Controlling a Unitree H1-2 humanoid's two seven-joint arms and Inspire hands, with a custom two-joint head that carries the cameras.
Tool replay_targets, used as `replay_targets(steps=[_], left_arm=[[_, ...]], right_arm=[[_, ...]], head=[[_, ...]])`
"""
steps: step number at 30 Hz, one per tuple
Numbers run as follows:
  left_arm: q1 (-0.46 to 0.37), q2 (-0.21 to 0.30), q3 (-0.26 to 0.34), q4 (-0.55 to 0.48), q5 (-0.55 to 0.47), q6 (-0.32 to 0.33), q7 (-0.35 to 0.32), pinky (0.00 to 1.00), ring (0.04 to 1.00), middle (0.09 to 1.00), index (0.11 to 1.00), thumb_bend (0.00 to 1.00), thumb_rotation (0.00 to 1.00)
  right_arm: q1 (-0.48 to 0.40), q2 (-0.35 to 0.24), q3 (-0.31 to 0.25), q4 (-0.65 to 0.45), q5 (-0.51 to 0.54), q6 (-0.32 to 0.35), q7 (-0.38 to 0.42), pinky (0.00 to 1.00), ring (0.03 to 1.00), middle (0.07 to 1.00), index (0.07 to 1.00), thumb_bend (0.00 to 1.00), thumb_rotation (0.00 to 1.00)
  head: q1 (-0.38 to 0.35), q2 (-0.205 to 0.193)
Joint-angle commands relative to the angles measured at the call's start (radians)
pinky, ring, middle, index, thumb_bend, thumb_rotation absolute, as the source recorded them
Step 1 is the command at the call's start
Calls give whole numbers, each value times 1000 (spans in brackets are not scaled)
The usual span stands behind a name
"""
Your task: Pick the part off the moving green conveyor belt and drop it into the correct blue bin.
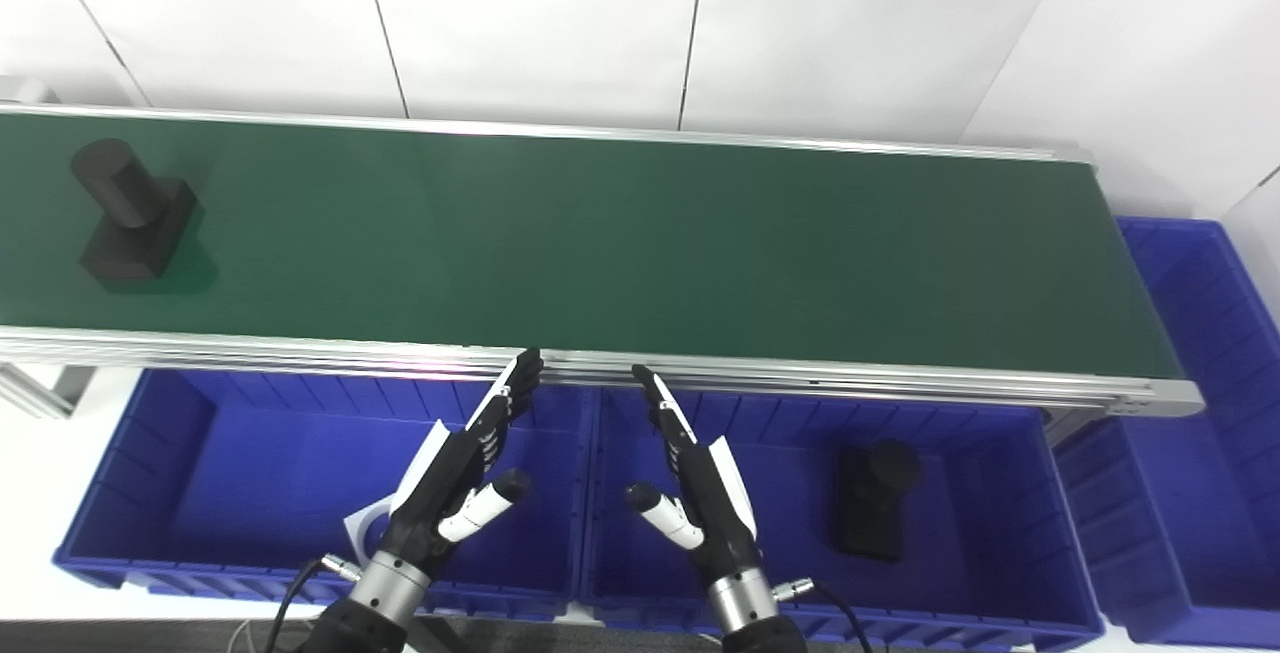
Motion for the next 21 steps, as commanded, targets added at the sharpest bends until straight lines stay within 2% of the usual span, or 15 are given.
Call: replay_targets(steps=[1, 2, 5, 7, 21], left_arm=[[-7, 4, -4, -18, -9, -42, 4, 1000, 1000, 1000, 1000, 850, 911], [-6, 3, -4, -17, -7, -42, 9, 1000, 1000, 1000, 1000, 851, 920], [-4, 1, -2, -16, 4, -42, 24, 1000, 1000, 1000, 1000, 928, 988], [-5, 1, -3, -14, 16, -42, 38, 1000, 1000, 1000, 1000, 990, 999], [-11, 9, -18, -5, 14, -42, 57, 1000, 1000, 1000, 1000, 1000, 1000]], right_arm=[[-15, 7, 4, -21, 8, -36, -4, 978, 993, 995, 974, 984, 960], [-15, 8, 3, -22, 13, -36, 2, 979, 995, 996, 975, 980, 969], [-13, 11, -1, -22, 27, -36, 18, 993, 1000, 1000, 982, 978, 997], [-12, 13, -5, -23, 37, -36, 30, 999, 1000, 1000, 984, 998, 1000], [-12, 13, -7, -24, 36, -36, 44, 1000, 1000, 1000, 992, 1000, 1000]], head=[[1, 0], [2, -1], [2, -1], [3, -1], [6, -10]])
